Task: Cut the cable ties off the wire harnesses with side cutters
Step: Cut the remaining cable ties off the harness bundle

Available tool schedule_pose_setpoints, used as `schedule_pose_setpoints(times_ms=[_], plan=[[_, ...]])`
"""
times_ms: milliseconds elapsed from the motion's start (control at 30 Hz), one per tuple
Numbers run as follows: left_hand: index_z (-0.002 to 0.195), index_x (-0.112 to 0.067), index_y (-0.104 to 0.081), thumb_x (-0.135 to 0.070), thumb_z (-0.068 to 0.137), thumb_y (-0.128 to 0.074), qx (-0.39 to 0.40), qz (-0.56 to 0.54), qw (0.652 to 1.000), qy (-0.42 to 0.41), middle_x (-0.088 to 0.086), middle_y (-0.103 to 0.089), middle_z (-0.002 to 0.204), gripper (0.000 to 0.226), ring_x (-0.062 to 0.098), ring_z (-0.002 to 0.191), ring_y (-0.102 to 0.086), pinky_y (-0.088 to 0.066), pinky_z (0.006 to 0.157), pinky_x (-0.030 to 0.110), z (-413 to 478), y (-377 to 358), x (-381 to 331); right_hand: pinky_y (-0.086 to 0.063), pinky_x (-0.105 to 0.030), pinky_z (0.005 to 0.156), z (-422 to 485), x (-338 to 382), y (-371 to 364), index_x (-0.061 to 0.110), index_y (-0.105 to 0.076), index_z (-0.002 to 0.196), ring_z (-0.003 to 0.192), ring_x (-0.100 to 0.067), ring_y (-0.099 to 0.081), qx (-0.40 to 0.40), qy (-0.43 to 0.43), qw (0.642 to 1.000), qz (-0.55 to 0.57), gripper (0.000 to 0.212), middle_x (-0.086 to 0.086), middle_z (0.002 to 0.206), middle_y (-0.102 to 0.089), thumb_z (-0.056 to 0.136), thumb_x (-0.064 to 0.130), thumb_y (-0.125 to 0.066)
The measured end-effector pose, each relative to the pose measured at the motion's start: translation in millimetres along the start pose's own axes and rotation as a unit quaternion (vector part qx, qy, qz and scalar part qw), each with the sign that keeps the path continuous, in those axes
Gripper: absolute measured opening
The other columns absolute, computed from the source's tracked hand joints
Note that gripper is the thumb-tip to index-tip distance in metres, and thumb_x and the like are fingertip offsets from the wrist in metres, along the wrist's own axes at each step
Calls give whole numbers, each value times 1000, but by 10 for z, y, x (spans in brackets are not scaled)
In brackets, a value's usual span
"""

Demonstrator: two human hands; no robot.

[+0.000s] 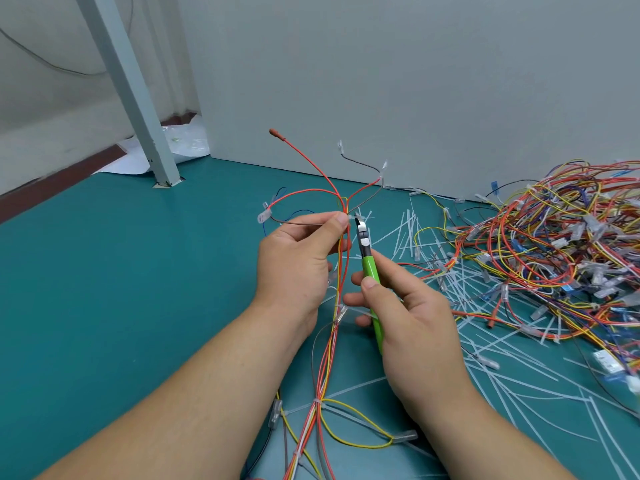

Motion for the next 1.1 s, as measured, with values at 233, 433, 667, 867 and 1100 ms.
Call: schedule_pose_setpoints(times_ms=[233,433,667,867,1100], plan=[[75,-32,-80,-21,86,-78,1,1,1000,-2,0,-78,83,16,13,75,-71,-47,70,34,2,8,2,-55,-19,66,0,11,-10,40,-70,116,87,-12,-77,8,9,1000,-7,31,12,98,-78,96,17,-64],[74,-33,-80,-21,87,-78,6,10,1000,-7,-3,-78,82,18,10,74,-72,-48,66,30,-1,-9,-6,-53,-17,64,8,0,-3,38,-70,117,86,-12,-77,7,9,1000,-10,35,14,93,-77,99,9,-63],[75,-28,-81,-17,89,-76,17,-15,1000,4,2,-78,83,18,17,77,-71,-52,72,38,-4,-23,18,-56,-20,66,15,-7,5,35,-71,120,87,-12,-77,2,14,999,-29,36,11,96,-78,100,6,-61],[76,-28,-80,-18,90,-75,19,-19,999,18,4,-78,85,17,21,79,-71,-52,70,37,-7,-37,36,-59,-24,78,10,65,-31,44,-70,116,90,-11,-76,10,50,996,-66,35,19,103,-77,97,16,-62],[80,-22,-78,-18,91,-75,18,-1,1000,17,3,-78,84,12,15,74,-73,-52,56,26,-13,-38,27,-58,-26,74,8,90,-40,51,-72,108,87,-17,-75,10,59,995,-74,33,15,102,-77,90,25,-61]])
Point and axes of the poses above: each hand's wrist, its own z-axis towards the middle knuckle, its own y-axis out of the back of the hand, x = y × z, the point moved 5 cm from there along z, towards the middle knuckle
